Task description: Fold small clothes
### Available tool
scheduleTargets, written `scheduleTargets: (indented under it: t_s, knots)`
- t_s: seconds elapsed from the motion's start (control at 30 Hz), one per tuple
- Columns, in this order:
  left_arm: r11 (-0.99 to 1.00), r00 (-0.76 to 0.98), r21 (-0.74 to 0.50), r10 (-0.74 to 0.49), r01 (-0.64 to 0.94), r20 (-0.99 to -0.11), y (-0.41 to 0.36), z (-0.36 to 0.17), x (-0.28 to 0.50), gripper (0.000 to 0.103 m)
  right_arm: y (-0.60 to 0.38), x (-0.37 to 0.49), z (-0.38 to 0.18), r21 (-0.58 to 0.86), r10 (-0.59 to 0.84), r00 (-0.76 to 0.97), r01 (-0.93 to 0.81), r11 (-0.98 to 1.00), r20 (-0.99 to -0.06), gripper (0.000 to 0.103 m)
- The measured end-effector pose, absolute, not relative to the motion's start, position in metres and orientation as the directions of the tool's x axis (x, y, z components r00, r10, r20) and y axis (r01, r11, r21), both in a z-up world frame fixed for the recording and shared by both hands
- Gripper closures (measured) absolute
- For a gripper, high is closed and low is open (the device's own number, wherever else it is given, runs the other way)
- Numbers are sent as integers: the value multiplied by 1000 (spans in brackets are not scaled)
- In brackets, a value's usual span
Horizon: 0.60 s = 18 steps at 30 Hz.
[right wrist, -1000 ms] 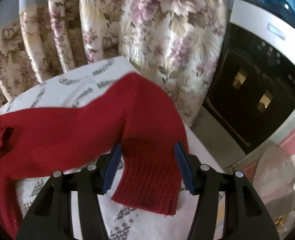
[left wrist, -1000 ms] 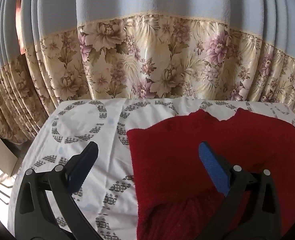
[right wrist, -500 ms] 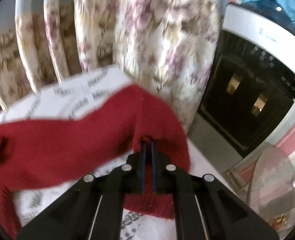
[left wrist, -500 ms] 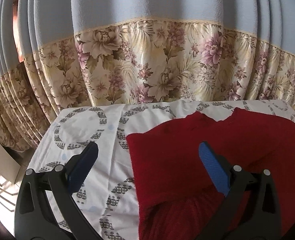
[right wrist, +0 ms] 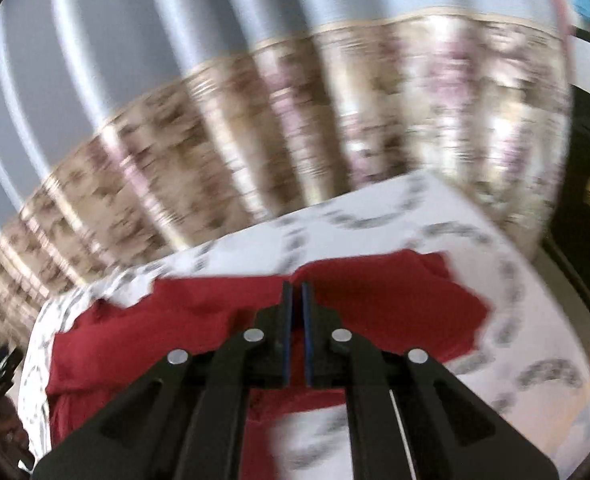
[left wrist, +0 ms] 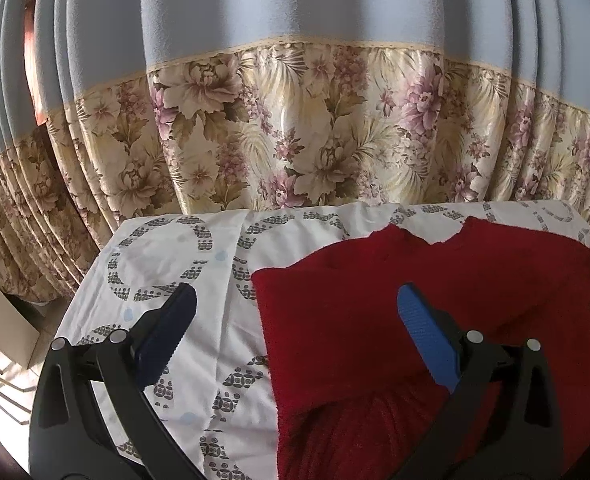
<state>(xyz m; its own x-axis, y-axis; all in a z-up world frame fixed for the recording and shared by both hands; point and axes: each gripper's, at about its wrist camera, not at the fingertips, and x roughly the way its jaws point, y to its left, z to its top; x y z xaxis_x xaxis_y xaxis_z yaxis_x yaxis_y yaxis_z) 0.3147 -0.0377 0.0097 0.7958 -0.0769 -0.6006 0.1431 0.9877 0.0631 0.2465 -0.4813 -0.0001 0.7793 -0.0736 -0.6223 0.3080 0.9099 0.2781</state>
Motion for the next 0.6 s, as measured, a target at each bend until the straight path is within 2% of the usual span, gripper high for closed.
scheduleTargets:
  t_s: [0.37, 0.43, 0.47, 0.53, 0.6]
  knots:
    - [982, 794, 74, -94, 173, -601, -48, 3, 313, 3, -333, 330, -10, 237, 76, 782, 94, 967, -619, 98]
    - [983, 793, 73, -91, 169, -602, -49, 2, 313, 3, -328, 335, -11, 234, 75, 783, 92, 968, -617, 90]
    - [983, 793, 73, -92, 169, -603, -49, 2, 313, 3, -326, 337, -12, 243, 81, 782, 92, 966, -618, 75]
    - [983, 791, 72, -91, 168, -605, -51, 0, 314, 3, -332, 333, -11, 263, 87, 795, 94, 960, -601, 57]
    - [984, 791, 73, -88, 166, -605, -54, -1, 314, 3, -340, 323, -7, 249, 66, 810, 101, 963, -583, 57]
